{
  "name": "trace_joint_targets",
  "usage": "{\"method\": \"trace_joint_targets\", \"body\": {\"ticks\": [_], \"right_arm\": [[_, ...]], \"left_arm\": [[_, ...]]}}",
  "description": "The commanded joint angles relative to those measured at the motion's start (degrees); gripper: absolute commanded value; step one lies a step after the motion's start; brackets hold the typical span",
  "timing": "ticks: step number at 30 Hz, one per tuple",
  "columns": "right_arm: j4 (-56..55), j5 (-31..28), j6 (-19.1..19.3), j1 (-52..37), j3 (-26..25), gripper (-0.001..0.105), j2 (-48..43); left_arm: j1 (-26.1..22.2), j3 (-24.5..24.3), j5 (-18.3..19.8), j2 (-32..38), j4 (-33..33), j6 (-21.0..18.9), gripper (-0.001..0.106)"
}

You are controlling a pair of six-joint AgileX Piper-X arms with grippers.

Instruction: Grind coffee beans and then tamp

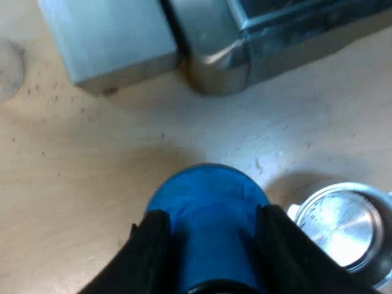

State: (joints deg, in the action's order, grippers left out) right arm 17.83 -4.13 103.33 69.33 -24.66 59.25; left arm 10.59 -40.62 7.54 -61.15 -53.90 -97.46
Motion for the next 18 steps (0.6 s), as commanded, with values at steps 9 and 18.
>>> {"method": "trace_joint_targets", "body": {"ticks": [9,18], "right_arm": [[0.61,0.06,0.55,0.18,0.05,0.066,-0.04],[0.43,0.06,0.55,0.18,0.05,0.066,-0.04]], "left_arm": [[-0.13,1.17,-4.31,-8.69,4.86,0.10,0.000],[-0.13,1.17,-4.31,-13.22,7.43,0.10,0.000]]}}
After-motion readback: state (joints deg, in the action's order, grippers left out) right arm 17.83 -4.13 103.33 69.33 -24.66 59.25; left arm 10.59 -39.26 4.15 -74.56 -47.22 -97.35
